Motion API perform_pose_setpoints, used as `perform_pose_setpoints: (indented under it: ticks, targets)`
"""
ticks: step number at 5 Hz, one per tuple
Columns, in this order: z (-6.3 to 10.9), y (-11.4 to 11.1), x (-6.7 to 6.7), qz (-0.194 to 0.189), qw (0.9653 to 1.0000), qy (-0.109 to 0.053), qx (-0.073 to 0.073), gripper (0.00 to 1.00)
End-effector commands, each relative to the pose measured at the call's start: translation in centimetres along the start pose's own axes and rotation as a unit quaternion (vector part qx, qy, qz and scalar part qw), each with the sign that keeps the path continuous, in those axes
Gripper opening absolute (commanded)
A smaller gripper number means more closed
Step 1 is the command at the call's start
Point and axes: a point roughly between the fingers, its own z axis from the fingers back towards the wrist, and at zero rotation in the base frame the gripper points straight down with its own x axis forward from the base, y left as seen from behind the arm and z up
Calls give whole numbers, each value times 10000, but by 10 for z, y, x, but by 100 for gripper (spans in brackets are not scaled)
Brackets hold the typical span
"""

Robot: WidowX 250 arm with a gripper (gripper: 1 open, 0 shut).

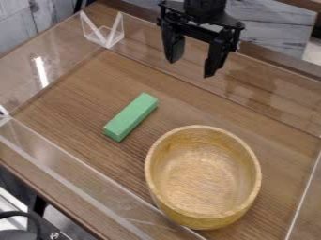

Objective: Put the green block in the brown bowl

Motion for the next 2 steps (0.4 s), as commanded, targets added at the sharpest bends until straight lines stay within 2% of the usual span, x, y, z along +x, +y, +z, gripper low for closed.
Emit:
perform_pose_setpoints:
  ticks: [1,2]
  targets:
    - [-6,15,-6,18,10000,3,-1,100]
    - [-40,48,-26,-136,9998,117,6,100]
